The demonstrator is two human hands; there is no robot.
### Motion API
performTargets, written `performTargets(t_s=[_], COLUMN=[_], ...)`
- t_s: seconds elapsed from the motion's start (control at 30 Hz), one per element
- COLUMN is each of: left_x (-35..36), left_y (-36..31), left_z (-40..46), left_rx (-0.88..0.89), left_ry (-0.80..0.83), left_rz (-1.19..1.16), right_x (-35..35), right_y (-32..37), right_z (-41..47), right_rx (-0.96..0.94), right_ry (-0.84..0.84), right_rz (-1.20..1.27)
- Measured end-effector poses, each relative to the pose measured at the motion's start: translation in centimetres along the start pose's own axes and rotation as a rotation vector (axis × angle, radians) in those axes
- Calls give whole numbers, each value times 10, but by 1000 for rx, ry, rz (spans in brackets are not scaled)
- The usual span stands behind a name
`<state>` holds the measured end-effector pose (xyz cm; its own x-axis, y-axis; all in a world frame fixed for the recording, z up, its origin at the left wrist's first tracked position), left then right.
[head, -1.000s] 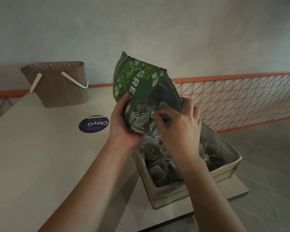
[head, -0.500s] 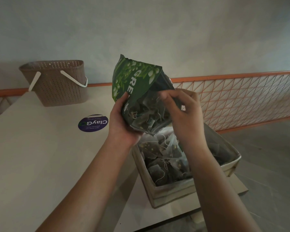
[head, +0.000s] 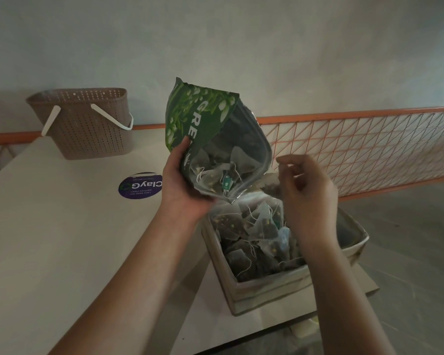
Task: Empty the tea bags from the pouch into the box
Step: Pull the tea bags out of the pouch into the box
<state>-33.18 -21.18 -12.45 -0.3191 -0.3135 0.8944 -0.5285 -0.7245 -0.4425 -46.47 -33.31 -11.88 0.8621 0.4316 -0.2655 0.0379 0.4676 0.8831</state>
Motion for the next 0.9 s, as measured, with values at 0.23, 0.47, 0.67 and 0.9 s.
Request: performTargets(t_s=[0.23,0.47,0.67,0.9], left_x=[0,8,6,1], left_y=[6,7,5,2], left_z=[1,-4,0,5], left_rx=[-6,3,2,50], left_ry=[12,-15,14,13], left_rz=[3,18,30,14], right_x=[11,20,22,-5], right_y=[2,3,-6,4], right_z=[-8,-3,-4,-3], right_rx=[-119,-91,-11,119], right_ry=[-28,93,149,68], right_rz=[-3,-464,-169,182])
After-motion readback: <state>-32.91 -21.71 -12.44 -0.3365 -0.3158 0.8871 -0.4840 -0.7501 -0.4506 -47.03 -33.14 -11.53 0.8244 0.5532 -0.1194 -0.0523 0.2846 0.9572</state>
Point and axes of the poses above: each hand's wrist, its own z-axis towards the middle knuckle, its own x-axis out of the palm, y = z × x, the point moved 1 cm from there along z, towards the middle knuckle, and after that the axes turned 13 degrees about x, right-handed, at the moved point
